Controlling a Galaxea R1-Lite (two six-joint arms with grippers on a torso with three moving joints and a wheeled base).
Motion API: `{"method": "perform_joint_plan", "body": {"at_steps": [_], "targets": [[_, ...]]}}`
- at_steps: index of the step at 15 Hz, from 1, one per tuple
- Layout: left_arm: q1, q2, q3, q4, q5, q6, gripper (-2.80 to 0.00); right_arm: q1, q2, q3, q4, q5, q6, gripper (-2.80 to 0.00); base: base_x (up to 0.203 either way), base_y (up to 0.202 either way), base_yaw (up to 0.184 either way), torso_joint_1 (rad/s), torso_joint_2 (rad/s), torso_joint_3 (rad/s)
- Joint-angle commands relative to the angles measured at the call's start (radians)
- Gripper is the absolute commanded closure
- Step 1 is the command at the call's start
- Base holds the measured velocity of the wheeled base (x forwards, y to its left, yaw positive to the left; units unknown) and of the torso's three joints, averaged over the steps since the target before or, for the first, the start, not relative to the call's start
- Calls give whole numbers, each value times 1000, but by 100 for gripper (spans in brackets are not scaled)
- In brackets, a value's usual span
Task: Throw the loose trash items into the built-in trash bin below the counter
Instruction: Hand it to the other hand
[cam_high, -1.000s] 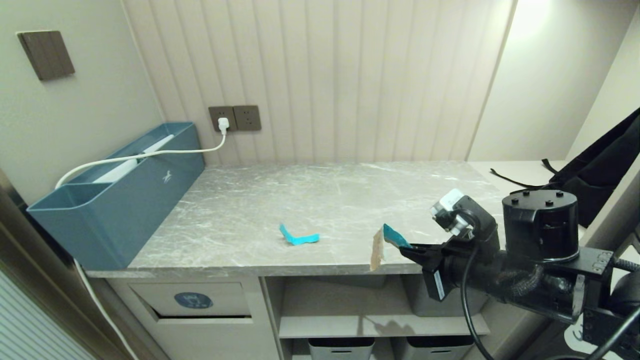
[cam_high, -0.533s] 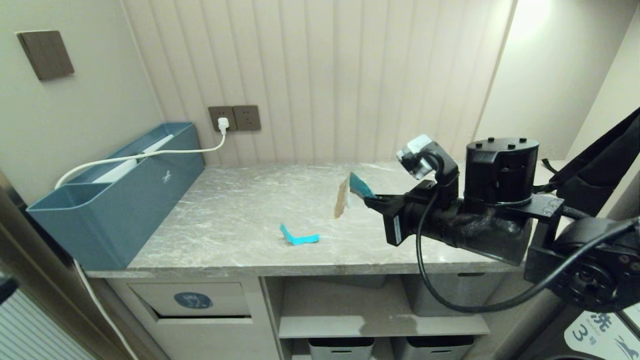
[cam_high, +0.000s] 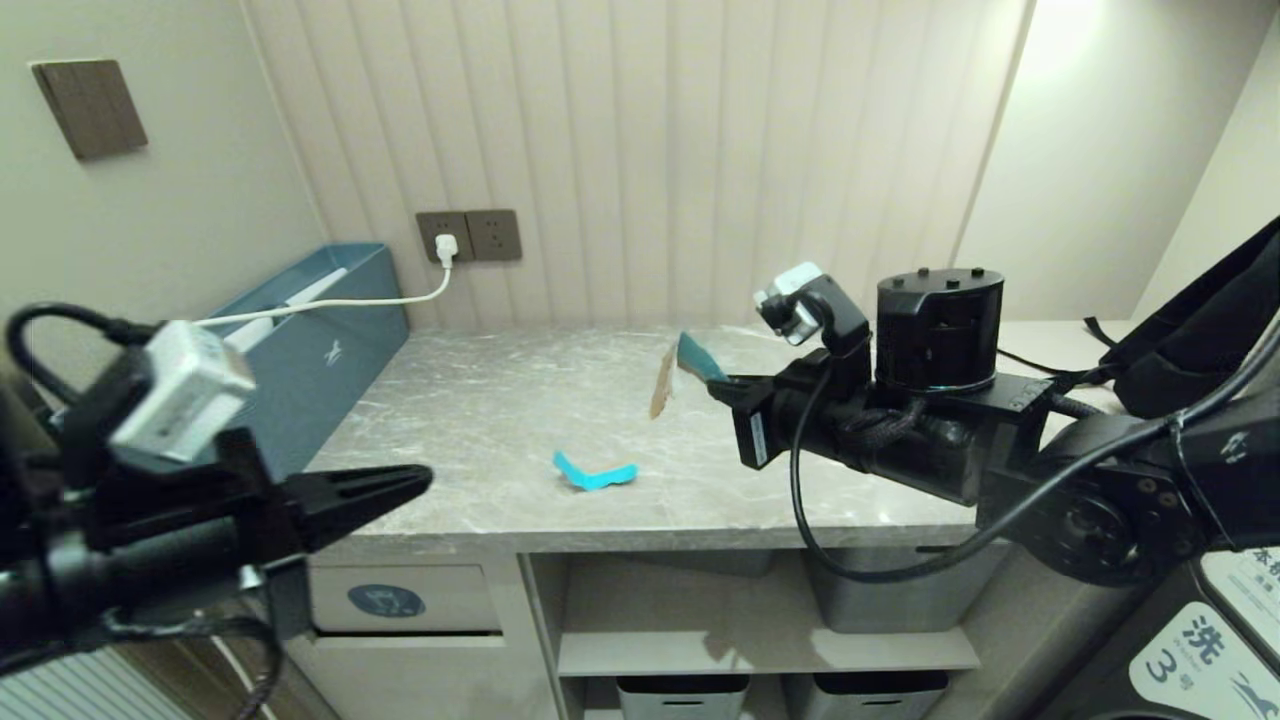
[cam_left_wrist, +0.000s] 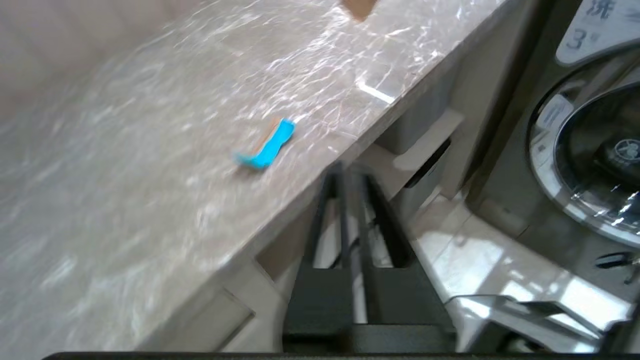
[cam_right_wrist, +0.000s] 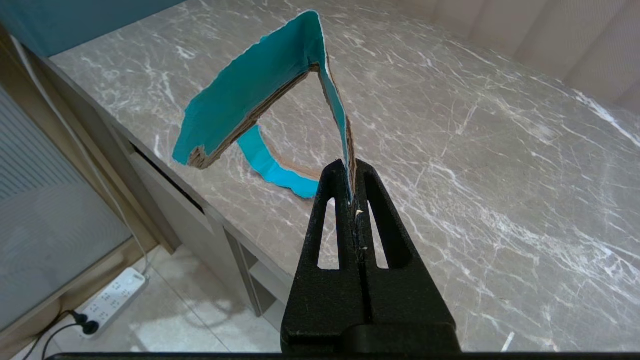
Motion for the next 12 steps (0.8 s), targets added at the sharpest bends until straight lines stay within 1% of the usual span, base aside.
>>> {"method": "perform_joint_plan", "body": {"at_steps": [1,2,3,4,6,8,12], "targets": [[-130,210,-29,-132,87,30,-280,2,20,-12,-4,1,0,0,0,0,0,0,0,0],[-165,244,-52,-160,120,38,-280,4,28,-24,-3,1,1,0,0,0,0,0,0,0],[-183,273,-81,-174,136,47,-280,11,34,-35,4,1,2,0,0,0,0,0,0,0],[-199,299,-98,-181,141,71,-280,14,37,-42,20,1,4,0,0,0,0,0,0,0],[-216,343,-120,-188,143,158,-280,17,47,-52,26,2,4,0,0,0,0,0,0,0],[-222,359,-129,-188,147,171,-280,37,51,-60,26,1,7,0,0,0,0,0,0,0],[-221,406,-188,-206,200,167,-280,73,49,-61,24,-10,7,0,0,0,0,0,0,0]]}}
